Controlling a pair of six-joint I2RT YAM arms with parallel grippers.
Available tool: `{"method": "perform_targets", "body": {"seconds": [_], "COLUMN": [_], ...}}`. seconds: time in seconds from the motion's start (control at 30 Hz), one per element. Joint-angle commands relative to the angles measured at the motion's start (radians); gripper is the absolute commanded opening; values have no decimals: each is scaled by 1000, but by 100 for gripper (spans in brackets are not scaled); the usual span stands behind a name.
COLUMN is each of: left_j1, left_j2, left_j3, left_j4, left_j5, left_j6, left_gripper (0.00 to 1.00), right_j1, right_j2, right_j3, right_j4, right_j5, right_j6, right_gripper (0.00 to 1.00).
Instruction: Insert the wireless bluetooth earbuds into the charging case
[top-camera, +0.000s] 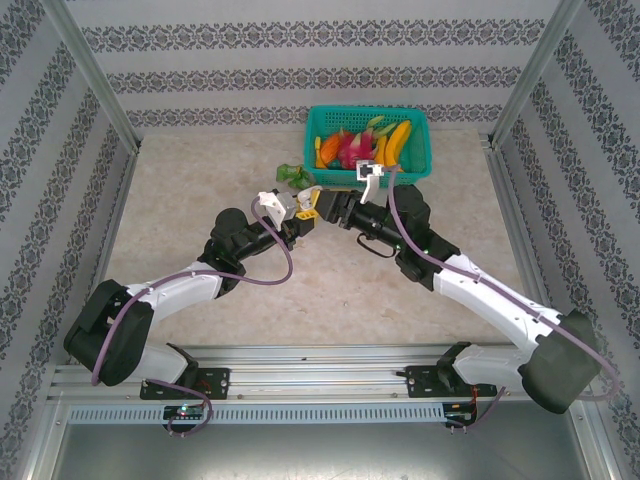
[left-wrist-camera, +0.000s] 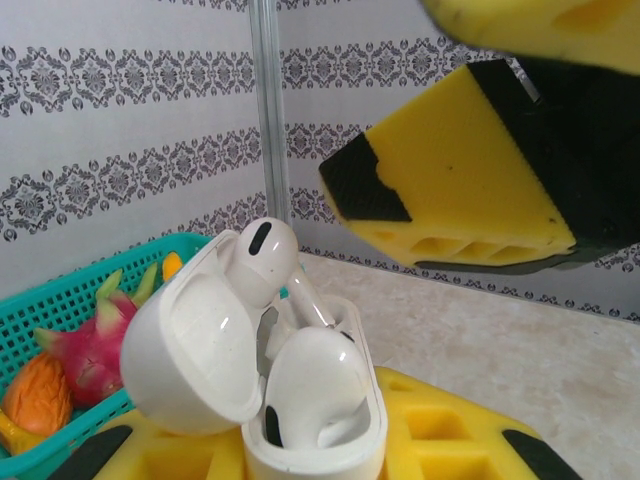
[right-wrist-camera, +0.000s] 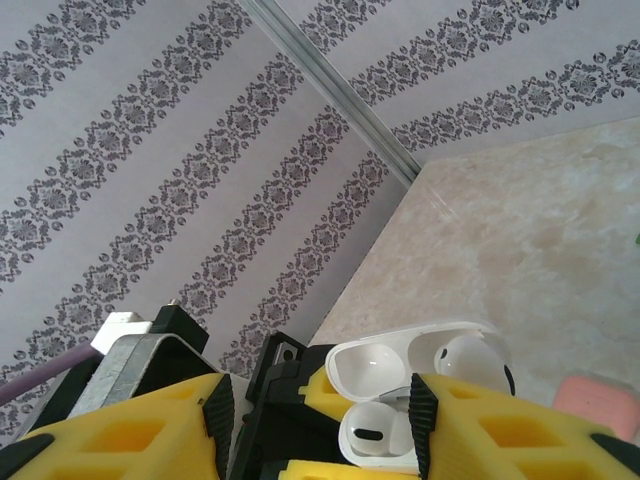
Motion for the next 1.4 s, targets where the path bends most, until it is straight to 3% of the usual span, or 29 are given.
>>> {"method": "perform_targets", "body": {"seconds": [0.0,0.37,1.37], "left_j1": [6,6,6], "left_j2": [2,9,18], "left_j3": [14,24,69], "left_j4": [51,18,-3], "left_j5": [42,113,144], "left_j6": [6,74,66], "left_gripper": [0,0,0], "right_j1": [-24,-104,-98], "right_j2": [-35,-8,40], "right_j3": [50,209,153], "right_j4": [-64,-334,-308], "right_j5": [-17,-145,-222], "right_j6": [-40,-141,-99], "right_gripper": [52,52,51]}}
